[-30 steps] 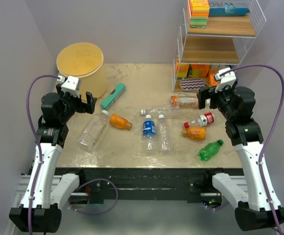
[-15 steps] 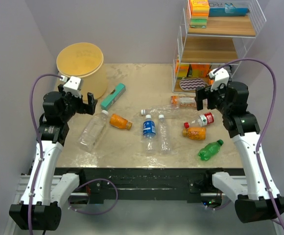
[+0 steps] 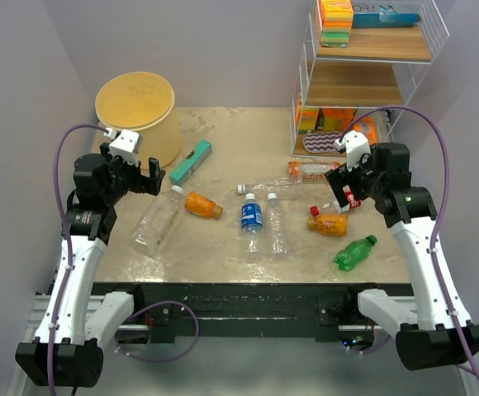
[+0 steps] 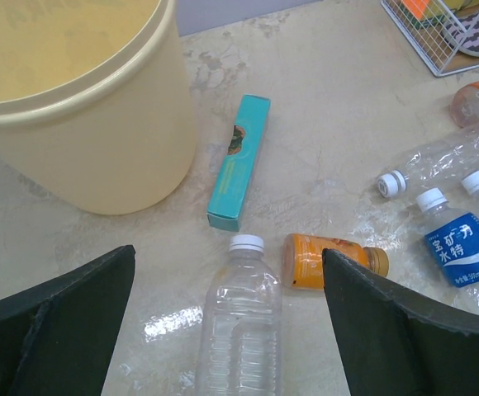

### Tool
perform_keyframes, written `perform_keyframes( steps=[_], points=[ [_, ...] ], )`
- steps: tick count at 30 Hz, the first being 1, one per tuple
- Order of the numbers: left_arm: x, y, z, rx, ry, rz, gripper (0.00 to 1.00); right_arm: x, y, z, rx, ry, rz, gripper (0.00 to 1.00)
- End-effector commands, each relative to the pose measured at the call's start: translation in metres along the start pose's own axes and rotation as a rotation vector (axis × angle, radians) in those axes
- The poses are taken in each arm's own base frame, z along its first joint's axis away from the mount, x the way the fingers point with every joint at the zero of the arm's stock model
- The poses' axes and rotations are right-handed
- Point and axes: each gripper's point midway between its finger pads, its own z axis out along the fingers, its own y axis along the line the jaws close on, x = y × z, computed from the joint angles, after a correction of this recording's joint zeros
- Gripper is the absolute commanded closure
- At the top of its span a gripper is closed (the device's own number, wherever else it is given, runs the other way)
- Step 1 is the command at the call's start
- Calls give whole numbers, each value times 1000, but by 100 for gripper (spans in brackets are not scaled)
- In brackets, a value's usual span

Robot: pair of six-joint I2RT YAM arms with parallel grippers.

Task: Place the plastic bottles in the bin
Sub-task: Pick up the plastic bottle at the center of the board.

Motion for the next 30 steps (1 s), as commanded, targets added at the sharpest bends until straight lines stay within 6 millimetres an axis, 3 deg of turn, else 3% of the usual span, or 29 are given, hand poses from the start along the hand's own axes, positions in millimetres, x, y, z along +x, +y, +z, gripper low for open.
perform_keyframes(
  steps=[1,5,10,30],
  points=[
    [-19,-1,-4,15,-42,28,0,37,11,-8,-78,133,-172,1],
    [-17,-1,-4,16,-34,36,0,68,24,-15,-162,221,-264,1],
    [-11,-2,-1,25,-24,34,0,89,28,-12,-193,259,-359,2],
    [-4,3,8,9,1,36,0,126,48,39,-411,372,-508,3]
  ],
)
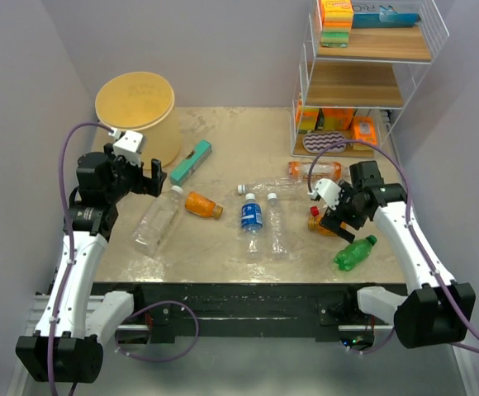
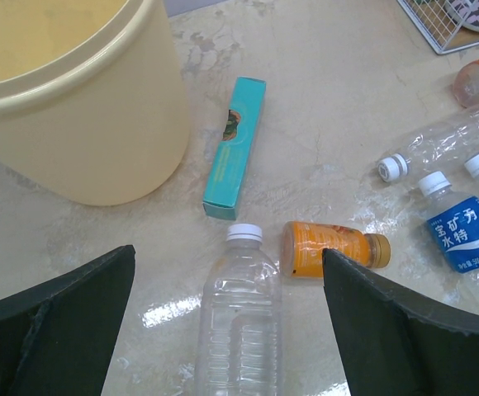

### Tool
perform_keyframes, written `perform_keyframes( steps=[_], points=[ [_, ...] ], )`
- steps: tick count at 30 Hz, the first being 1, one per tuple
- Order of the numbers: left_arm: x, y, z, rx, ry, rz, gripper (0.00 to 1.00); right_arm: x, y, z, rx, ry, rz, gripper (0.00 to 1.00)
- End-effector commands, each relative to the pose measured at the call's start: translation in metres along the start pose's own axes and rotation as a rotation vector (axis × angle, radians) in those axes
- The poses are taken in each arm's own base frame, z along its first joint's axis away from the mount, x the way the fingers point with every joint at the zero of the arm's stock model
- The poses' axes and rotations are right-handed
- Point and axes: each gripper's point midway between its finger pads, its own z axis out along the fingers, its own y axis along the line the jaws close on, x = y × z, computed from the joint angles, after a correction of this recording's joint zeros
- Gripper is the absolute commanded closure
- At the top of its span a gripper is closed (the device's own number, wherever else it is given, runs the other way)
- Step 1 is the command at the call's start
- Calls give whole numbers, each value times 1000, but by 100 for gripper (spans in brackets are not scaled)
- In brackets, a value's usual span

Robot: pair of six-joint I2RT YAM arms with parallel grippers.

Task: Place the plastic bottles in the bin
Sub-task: Pick up the plastic bottle at the center of the board.

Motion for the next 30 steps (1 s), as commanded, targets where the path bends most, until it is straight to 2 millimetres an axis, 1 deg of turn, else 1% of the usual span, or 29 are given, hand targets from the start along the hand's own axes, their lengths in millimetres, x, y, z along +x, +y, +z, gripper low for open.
perform_keyframes(
  steps=[1,7,16,19,24,30],
  points=[
    [-16,5,1,-15,-45,26,1,-11,-2,10,-19,-48,-65,3],
    [-15,6,4,-13,-40,20,0,-8,-3,31,-52,-27,-90,3],
    [-12,9,7,-28,-29,21,0,-11,-8,48,-63,-28,-112,5],
    [-12,10,7,-31,-28,23,0,-9,-8,55,-75,-16,-113,5],
    [-12,12,7,-39,-27,26,0,-3,-2,70,-109,9,-116,6],
    [-9,13,8,-43,-20,29,0,2,-1,82,-121,28,-117,9]
  ],
)
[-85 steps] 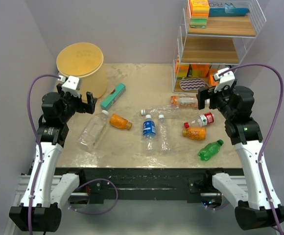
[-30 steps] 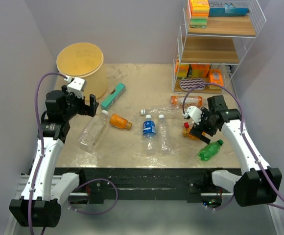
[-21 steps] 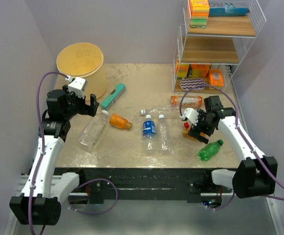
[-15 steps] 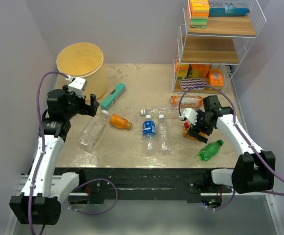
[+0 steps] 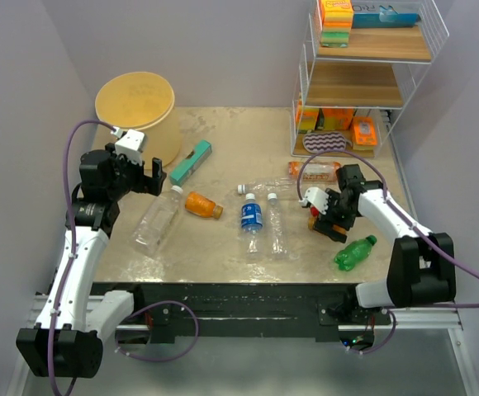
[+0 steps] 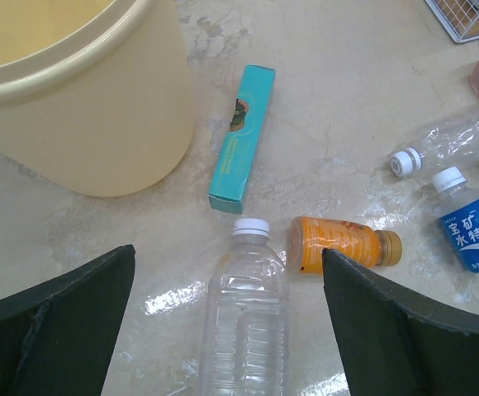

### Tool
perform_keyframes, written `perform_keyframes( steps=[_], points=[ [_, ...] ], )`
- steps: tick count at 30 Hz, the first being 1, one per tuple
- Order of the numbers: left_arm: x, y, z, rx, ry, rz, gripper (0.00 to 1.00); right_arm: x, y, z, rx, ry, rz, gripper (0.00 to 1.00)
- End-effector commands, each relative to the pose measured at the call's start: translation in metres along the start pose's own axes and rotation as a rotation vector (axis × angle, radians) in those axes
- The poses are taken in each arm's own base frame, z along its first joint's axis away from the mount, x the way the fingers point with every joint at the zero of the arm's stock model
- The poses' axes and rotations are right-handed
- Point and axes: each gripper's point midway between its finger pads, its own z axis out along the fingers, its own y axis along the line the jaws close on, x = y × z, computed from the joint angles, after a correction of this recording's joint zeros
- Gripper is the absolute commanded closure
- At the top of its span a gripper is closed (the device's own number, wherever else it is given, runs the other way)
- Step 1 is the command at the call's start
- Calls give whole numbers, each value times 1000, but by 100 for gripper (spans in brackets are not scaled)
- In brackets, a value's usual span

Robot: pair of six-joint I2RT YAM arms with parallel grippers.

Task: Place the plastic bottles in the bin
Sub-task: Pick up the plastic bottle at the center of the board.

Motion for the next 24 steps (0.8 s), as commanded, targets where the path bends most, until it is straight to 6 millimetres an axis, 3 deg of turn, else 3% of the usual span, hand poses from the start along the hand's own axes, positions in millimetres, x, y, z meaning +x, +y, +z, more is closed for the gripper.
perform_keyframes(
  steps=[1,16,24],
  points=[
    [-17,7,0,-29,-54,30,0,-4,-5,7,12,-18,-24,9],
    [-12,5,0,-17,-51,24,0,9,3,28,-5,23,-9,15],
    [-13,3,0,-7,-54,23,0,8,3,20,6,17,2,31]
  ],
)
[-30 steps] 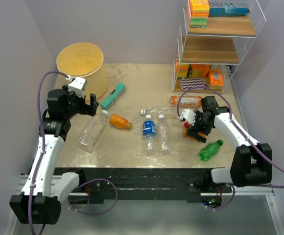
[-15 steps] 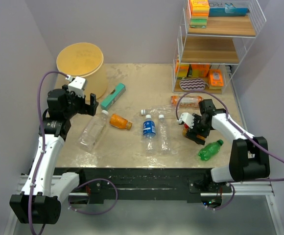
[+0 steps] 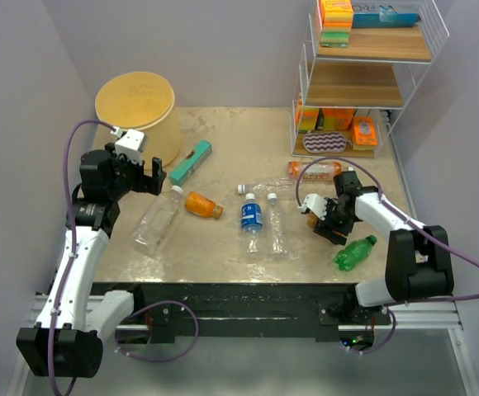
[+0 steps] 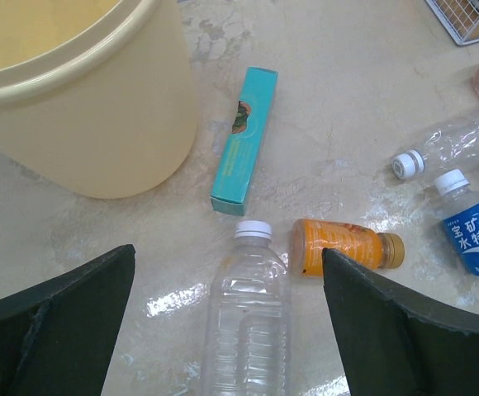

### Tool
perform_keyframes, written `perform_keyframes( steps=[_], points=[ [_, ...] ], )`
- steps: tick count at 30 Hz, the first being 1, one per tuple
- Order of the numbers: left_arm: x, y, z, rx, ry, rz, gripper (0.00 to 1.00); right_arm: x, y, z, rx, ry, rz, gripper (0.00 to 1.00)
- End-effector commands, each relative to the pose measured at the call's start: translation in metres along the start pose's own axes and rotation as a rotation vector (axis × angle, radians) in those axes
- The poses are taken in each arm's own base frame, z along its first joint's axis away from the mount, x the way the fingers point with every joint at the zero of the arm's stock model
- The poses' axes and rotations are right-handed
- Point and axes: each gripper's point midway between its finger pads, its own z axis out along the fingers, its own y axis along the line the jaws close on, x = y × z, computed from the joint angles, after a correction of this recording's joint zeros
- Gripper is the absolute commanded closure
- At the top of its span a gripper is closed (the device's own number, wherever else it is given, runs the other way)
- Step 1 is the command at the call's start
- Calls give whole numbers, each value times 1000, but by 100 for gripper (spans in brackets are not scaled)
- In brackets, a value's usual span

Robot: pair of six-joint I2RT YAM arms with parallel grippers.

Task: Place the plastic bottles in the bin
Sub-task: Pick up the plastic bottle at the center of the board.

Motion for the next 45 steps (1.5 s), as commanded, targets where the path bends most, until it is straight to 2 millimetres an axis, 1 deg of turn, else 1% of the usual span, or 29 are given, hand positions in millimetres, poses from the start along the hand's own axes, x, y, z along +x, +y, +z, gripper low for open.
perform_keyframes(
  steps=[1,7,12,17,18,19,21,22,23,24,25,26,27,28,29,30,31,32,33,34,35,36,37,38,39,41,43,44,45],
  points=[
    [-11,1,-1,0,-46,20,0,-6,-5,-10,37,-24,-2,34],
    [-14,0,-3,8,-52,22,1,-11,-2,-26,27,-47,5,47],
    [-17,-2,-4,17,-57,23,0,-16,-4,-40,42,-67,2,51],
    [-19,-3,-6,24,-61,29,0,-21,0,-54,25,-90,3,56],
    [-21,-4,-7,24,-66,30,0,-24,-2,-60,33,-102,2,57],
    [-21,-4,-8,24,-69,31,0,-26,1,-63,18,-113,6,57],
    [-23,-5,-9,31,-76,33,0,-32,1,-74,22,-138,6,58],
    [-23,-7,-10,35,-78,29,0,-36,2,-77,16,-159,7,59],
    [-25,-9,-11,49,-81,29,0,-41,-1,-85,26,-180,4,59],
    [-27,-11,-11,59,-87,27,1,-44,2,-90,19,-192,5,59],
    [-28,-13,-12,73,-86,22,0,-50,3,-94,8,-222,9,59],
    [-30,-19,-13,105,-90,22,0,-57,-1,-105,21,-252,5,59],
    [-36,-22,-15,122,-102,22,0,-60,2,-110,4,-262,11,59],
    [-37,-26,-14,143,-98,13,0,-66,3,-115,-6,-285,18,59],
    [-40,-33,-16,184,-104,10,0,-77,-1,-128,1,-336,14,59],
    [-46,-36,-18,201,-117,11,0,-82,1,-135,-12,-357,16,59],
    [-48,-39,-18,223,-114,0,0,-87,1,-141,-16,-380,23,59],
    [-51,-46,-20,262,-119,-6,0,-99,-2,-154,-12,-432,15,59],
    [-59,-49,-22,281,-132,-7,0,-103,0,-160,-22,-451,17,59],
    [-61,-52,-22,303,-130,-24,0,-109,0,-167,-23,-474,22,59],
    [-64,-60,-24,349,-137,-27,0,-117,-4,-177,-17,-507,18,59],
    [-71,-64,-28,374,-150,-29,0,-124,-1,-183,-38,-540,20,59],
    [-72,-68,-27,399,-149,-35,0,-129,1,-188,-52,-561,25,59],
    [-76,-76,-31,446,-152,-62,0,-136,-2,-197,-48,-589,21,59],
    [-81,-79,-33,469,-162,-67,0,-143,2,-202,-75,-622,19,59],
    [-89,-90,-38,538,-174,-90,0,-154,2,-215,-85,-668,19,59],
    [-97,-95,-40,576,-191,-113,0,-165,7,-226,-123,-720,23,59],
    [-101,-99,-43,605,-197,-117,0,-171,7,-235,-123,-749,13,59],
    [-108,-100,-44,617,-215,-116,0,-176,7,-238,-133,-766,7,59]
  ],
)
